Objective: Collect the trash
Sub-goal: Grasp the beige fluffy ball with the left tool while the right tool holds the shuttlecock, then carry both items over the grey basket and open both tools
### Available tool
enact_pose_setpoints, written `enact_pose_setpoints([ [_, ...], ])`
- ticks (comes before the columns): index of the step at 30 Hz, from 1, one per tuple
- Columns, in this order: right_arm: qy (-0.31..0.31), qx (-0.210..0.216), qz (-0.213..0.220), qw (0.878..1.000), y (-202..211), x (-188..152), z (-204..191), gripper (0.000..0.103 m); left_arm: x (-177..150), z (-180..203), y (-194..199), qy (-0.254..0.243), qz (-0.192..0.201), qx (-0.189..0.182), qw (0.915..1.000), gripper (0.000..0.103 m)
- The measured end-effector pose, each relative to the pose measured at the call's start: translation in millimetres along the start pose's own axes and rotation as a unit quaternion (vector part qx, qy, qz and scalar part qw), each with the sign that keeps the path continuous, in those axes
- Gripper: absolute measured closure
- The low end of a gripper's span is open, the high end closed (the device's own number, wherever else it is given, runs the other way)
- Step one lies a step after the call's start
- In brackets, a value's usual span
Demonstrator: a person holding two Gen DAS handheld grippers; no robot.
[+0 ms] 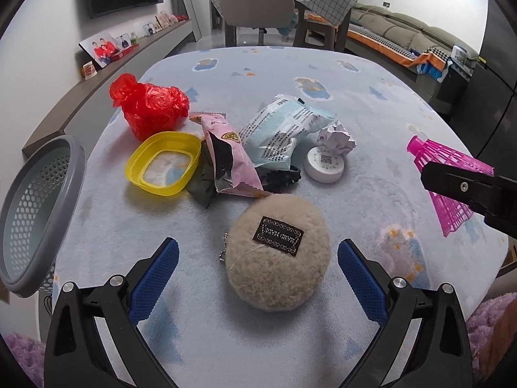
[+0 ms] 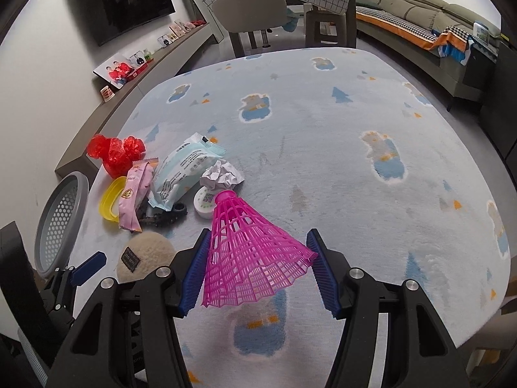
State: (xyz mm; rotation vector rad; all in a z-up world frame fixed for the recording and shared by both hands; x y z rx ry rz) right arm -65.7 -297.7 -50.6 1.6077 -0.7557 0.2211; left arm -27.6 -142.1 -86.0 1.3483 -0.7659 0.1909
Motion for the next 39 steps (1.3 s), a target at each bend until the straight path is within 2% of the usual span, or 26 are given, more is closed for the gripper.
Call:
enact_pose_setpoints([
  [5,-0.003,0.003,-0.004,1.0,-1.1,-1.2,1.9,0.045,2.0,1.3,-8.0,0.0,-0.003,0.003,1.0,0.008],
  [6,-0.004,0.004,-0.004,1.0,-1.1,-1.3,2.1,0.045,1.5,2.5,-9.5,-0.004,-0.003,0.004,1.0,0.013],
  [7,-0.005,0.005,-0.005,1.0,-1.2,-1.5,2.2,0.045,0.6,3.9,-10.8,-0.01,-0.006,0.003,0.9999,0.023],
  [10,-0.004,0.008,-0.006,1.0,-1.3,-1.8,1.1,0.045,-2.8,7.8,-13.6,-0.016,-0.018,-0.028,0.9993,0.042],
  [12,-0.003,0.009,-0.005,1.0,-0.9,-2.2,0.6,0.045,-5.0,9.3,-12.0,-0.022,-0.015,-0.03,0.9992,0.044],
  [18,0.002,0.012,-0.004,1.0,0.2,-3.6,-3.4,0.045,-11.4,3.9,1.1,-0.022,-0.013,-0.035,0.9991,0.045],
  [22,0.011,0.014,-0.005,1.0,0.4,-5.1,-10.8,0.045,-9.9,-7.6,22.8,-0.009,0.005,-0.036,0.9993,0.045],
  [28,0.035,0.033,-0.003,0.999,4.6,-4.8,-36.4,0.045,9.5,-39.0,57.3,0.011,0.038,-0.017,0.9991,0.045],
  [33,0.064,0.039,0.007,0.997,10.4,2.4,-68.8,0.045,23.3,-84.2,83.3,0.022,0.073,0.028,0.9967,0.045],
  [39,0.098,0.061,0.009,0.993,9.5,16.3,-115.2,0.045,30.6,-156.5,96.7,0.063,0.081,0.086,0.991,0.045],
])
Point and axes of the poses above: each gripper's, at about its wrist camera, not at the fingertips, and y roughly against the way its jaws point, z to its right, x to its top, the point moved 4 cm from there along -y, roughly the way its jaws point
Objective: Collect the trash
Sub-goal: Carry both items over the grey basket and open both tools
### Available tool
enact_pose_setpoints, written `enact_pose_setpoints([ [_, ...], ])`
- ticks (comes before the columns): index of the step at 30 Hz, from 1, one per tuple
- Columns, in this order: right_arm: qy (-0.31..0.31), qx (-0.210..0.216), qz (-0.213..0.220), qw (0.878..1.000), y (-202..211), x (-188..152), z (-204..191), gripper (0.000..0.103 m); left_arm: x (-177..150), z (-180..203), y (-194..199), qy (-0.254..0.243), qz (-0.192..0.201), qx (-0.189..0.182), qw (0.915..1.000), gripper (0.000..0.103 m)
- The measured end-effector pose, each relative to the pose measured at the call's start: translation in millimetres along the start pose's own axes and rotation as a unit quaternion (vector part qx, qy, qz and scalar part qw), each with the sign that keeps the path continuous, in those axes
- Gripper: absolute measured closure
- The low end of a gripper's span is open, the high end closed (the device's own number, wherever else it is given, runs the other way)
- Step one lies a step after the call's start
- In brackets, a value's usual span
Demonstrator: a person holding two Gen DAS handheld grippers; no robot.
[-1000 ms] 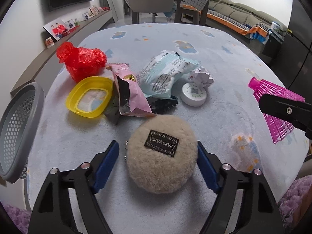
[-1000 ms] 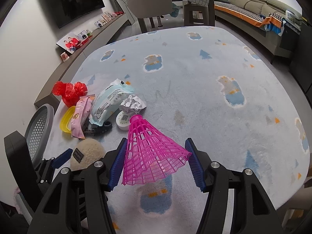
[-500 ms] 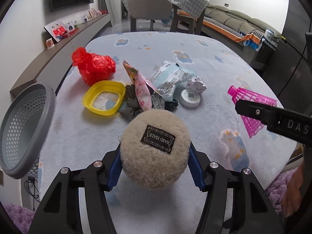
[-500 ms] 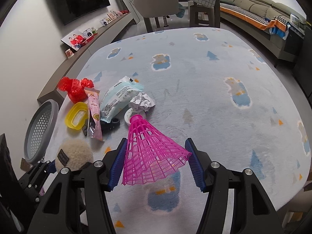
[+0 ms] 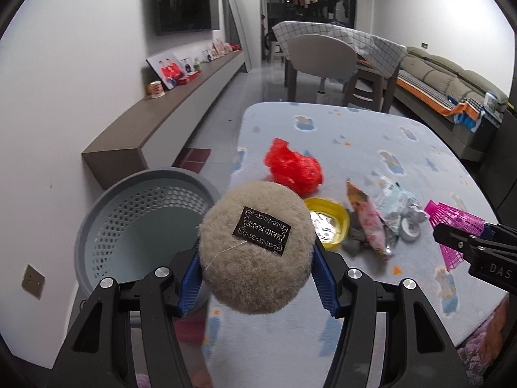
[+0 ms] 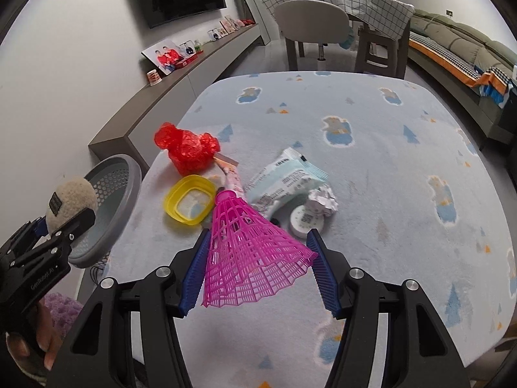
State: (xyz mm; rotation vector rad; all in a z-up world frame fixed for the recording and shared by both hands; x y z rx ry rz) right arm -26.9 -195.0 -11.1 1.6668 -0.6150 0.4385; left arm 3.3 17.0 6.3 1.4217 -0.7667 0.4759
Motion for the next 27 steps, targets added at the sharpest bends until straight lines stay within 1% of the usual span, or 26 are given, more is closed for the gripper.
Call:
enact_pose_setpoints([
  [4,0.03,0.027,-0.005,0.999,-8.7,17.9,-37.9,0.045,9.0,-46.3,1.4,0.015,0.007,0.043,0.999,0.045],
  [8,0.065,0.058,-0.007,0.996,-19.5,38.6,-82.0,0.045,12.3,-87.6,1.5,0.031,0.009,0.076,0.9966,0.045],
  [11,0.093,0.079,-0.009,0.992,-30.1,52.4,-118.6,0.045,12.1,-116.2,-1.3,0.057,0.007,0.091,0.9942,0.045],
  [14,0.126,0.1,-0.013,0.987,-41.2,62.0,-154.4,0.045,10.3,-136.8,-7.9,0.073,-0.001,0.103,0.992,0.045],
  [18,0.17,0.128,-0.018,0.977,-57.8,63.4,-194.5,0.045,-0.3,-152.9,-20.1,0.091,-0.02,0.11,0.9896,0.045],
  [20,0.189,0.135,-0.03,0.972,-72.9,60.0,-210.0,0.045,-5.7,-159.6,-26.3,0.096,-0.03,0.113,0.9884,0.045],
  [24,0.206,0.147,-0.055,0.966,-100.9,54.3,-229.5,0.045,-12.8,-167.6,-37.6,0.1,-0.046,0.119,0.9867,0.045],
  [27,0.209,0.157,-0.066,0.963,-112.9,50.4,-235.1,0.045,-16.1,-170.9,-44.6,0.099,-0.056,0.13,0.9849,0.045],
])
Point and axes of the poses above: each gripper's, at about its wrist camera, not at the fingertips, and y roughly against the way its jaws point, z to its right, x to its top, the point moved 4 cm from there along -y, roughly the way its jaws point
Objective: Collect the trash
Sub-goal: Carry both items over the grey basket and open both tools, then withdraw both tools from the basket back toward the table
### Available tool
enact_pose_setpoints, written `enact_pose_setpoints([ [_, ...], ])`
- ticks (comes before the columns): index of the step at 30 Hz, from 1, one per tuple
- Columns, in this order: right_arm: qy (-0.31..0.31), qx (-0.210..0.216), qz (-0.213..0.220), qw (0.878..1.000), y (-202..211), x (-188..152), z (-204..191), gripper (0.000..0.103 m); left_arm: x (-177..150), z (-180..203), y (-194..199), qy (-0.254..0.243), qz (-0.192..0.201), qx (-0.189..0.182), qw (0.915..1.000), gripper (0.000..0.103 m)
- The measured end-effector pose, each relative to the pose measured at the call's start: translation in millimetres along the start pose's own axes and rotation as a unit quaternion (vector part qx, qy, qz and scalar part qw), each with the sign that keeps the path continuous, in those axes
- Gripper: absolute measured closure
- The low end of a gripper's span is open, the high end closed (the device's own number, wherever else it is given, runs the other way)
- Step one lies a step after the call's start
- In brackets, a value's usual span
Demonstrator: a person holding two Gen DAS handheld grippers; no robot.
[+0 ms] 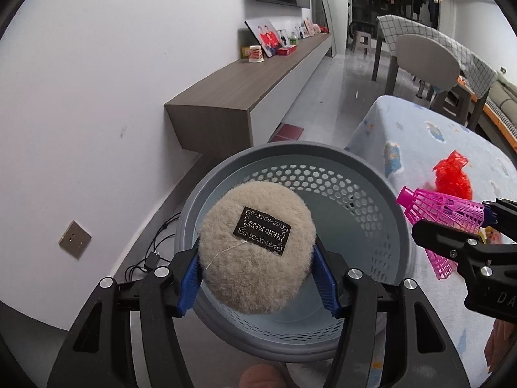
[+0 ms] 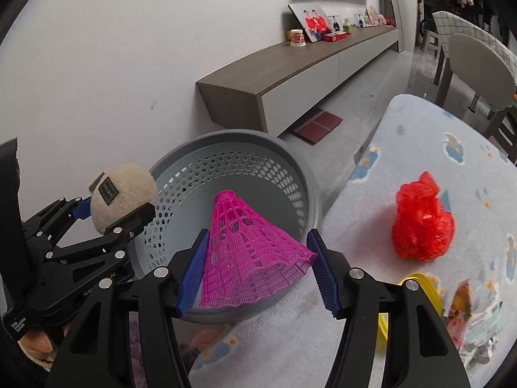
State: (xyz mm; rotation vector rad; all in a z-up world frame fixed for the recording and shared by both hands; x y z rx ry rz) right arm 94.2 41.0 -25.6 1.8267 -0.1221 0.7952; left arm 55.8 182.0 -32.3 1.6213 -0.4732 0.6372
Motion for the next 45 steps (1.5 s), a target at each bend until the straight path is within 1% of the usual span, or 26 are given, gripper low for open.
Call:
enact_pose_setpoints([
  [3,0.001,0.006,-0.002,1.0,-9.8,4.8,-1.1,0.045,-2.5,-0.8,-5.2,0.001,-0.01,-0.005,0.9999,0.044],
  [8,0.0,0.009,0.002,1.0,-14.7,3.1,0.8,0.043,-1.9,-0.9,-5.1,0.005,-0.009,-0.003,0.9999,0.039],
  [9,0.001,0.01,0.002,1.0,-14.9,3.0,0.8,0.039,-1.9,-1.5,-4.8,0.007,-0.009,-0.002,0.9999,0.036],
  [10,0.001,0.01,0.004,1.0,-13.7,2.6,1.4,0.03,-1.2,-1.7,-4.7,0.009,-0.008,-0.001,0.9999,0.032],
  [11,-0.001,0.01,0.009,1.0,-12.1,2.8,1.6,0.027,-0.6,-2.2,-4.7,0.011,-0.007,0.0,0.9999,0.03],
  [12,-0.002,0.009,0.014,1.0,-11.0,2.3,3.2,0.026,-0.2,-2.4,-4.1,0.011,-0.006,0.002,0.9999,0.028],
  [16,0.002,-0.004,0.02,1.0,-7.8,1.5,4.3,0.026,0.0,-3.0,-3.9,0.013,-0.004,0.006,0.9999,0.027],
  [25,0.001,-0.008,0.014,1.0,-11.2,-2.2,3.6,0.026,0.9,-9.6,-4.0,0.026,-0.001,0.015,0.9996,0.019],
  [32,-0.006,-0.012,0.014,1.0,-11.4,-7.5,6.4,0.026,1.3,-14.5,-3.1,0.033,0.001,0.021,0.9992,0.018],
  [38,-0.019,-0.018,0.019,0.999,-0.9,-12.1,12.7,0.026,0.8,-16.6,-1.5,0.035,0.002,0.023,0.9991,0.017],
  [45,-0.034,-0.034,0.028,0.998,17.7,-20.1,18.1,0.026,0.2,-15.6,6.7,0.035,0.016,0.023,0.999,0.016],
])
Point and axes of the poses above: each gripper's, at about its wrist camera, not at the fingertips, and y roughly against the way its jaws point, z to its right, x to its top, the point moved 4 cm from there along -y, roughly the way its jaws point
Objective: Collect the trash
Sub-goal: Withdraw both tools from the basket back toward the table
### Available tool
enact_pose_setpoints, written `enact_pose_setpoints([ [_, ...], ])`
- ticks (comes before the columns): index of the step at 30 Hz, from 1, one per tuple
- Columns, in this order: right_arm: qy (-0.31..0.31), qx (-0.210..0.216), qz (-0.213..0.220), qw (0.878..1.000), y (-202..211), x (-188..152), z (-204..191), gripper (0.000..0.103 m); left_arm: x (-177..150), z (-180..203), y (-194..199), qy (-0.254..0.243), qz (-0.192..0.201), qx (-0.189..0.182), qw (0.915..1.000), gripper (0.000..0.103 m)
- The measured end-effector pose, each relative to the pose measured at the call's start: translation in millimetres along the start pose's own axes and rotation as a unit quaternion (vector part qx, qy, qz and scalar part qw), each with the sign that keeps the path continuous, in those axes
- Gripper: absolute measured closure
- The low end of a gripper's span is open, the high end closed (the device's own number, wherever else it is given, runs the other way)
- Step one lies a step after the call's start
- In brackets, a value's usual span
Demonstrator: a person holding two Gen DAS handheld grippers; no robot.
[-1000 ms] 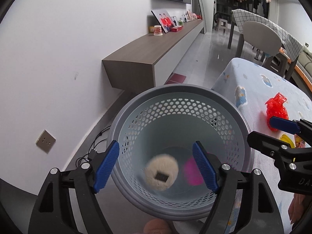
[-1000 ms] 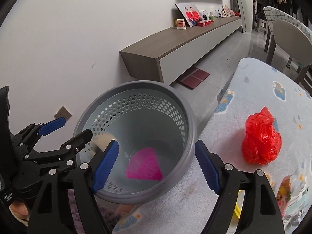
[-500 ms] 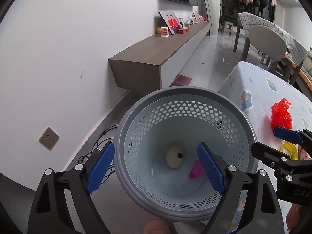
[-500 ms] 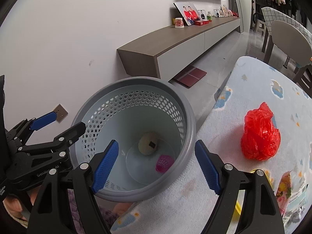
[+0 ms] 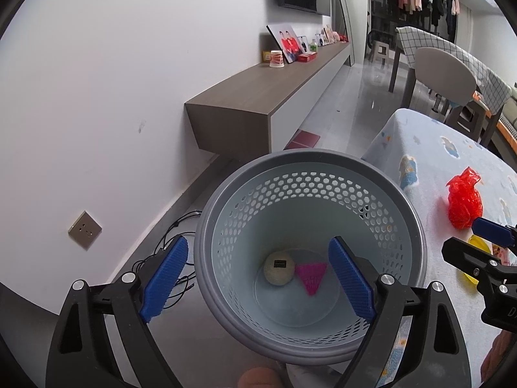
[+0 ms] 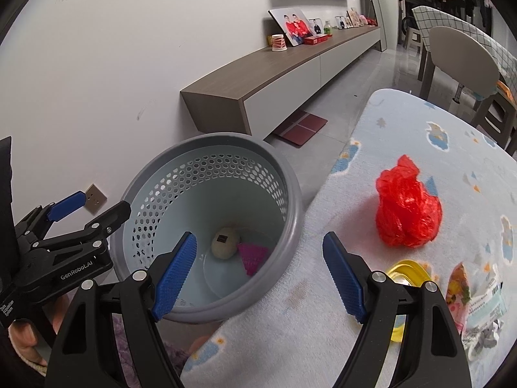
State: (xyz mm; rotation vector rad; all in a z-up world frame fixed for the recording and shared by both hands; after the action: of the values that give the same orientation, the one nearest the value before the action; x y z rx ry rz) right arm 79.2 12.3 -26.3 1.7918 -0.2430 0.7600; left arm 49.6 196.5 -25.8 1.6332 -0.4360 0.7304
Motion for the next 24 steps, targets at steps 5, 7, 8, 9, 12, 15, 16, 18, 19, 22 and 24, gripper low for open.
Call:
enact_pose_setpoints([
  [5,-0.013,-0.014,0.003,1.0,10.3,-10.1,8.8,0.026,-0.5,1.2,8.0,0.0,0.011,-0.003,0.9999,0.016],
  [7,-0.02,-0.018,0.001,1.0,13.7,-15.7,14.3,0.026,-0.8,1.8,11.3,-0.001,0.015,-0.004,0.9999,0.015],
  [8,-0.024,-0.022,0.0,0.999,15.7,-18.6,17.4,0.026,-0.7,1.9,12.6,-0.002,0.017,-0.005,0.9998,0.015],
  [9,-0.028,-0.025,-0.001,0.999,18.0,-22.5,20.1,0.026,-1.1,2.6,14.0,-0.003,0.018,-0.007,0.9998,0.015],
  [12,-0.043,-0.034,0.0,0.998,26.2,-31.4,30.5,0.026,-2.4,5.4,18.4,-0.005,0.023,-0.012,0.9996,0.015],
  [15,-0.06,-0.042,0.003,0.997,36.6,-40.6,41.5,0.026,-3.4,9.0,23.5,-0.008,0.03,-0.016,0.9994,0.015],
  [16,-0.066,-0.045,0.004,0.997,40.9,-43.8,46.0,0.026,-3.9,11.0,25.3,-0.01,0.032,-0.018,0.9993,0.015],
  [18,-0.079,-0.053,0.008,0.995,49.5,-49.7,55.8,0.026,-5.4,14.3,27.5,-0.014,0.033,-0.023,0.9991,0.015],
  [19,-0.086,-0.056,0.011,0.995,54.2,-53.4,60.4,0.026,-6.7,17.4,29.1,-0.017,0.034,-0.027,0.9989,0.015],
  [22,-0.108,-0.069,0.017,0.992,70.0,-64.5,77.8,0.026,-13.0,27.1,33.1,-0.028,0.032,-0.037,0.9984,0.014],
  [24,-0.123,-0.081,0.024,0.989,82.2,-72.9,89.8,0.026,-18.9,36.5,35.5,-0.037,0.029,-0.047,0.9978,0.014],
])
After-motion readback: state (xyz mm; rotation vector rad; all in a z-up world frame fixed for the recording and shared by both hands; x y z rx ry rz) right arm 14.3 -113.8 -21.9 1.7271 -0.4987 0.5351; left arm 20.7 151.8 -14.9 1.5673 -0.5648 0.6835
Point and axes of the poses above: each gripper's, at about its wrist camera, not at the fingertips, and y roughly against the way its jaws point, z to its right, x to its top, the point moved 4 cm from there along -y, roughly the way its jaws point
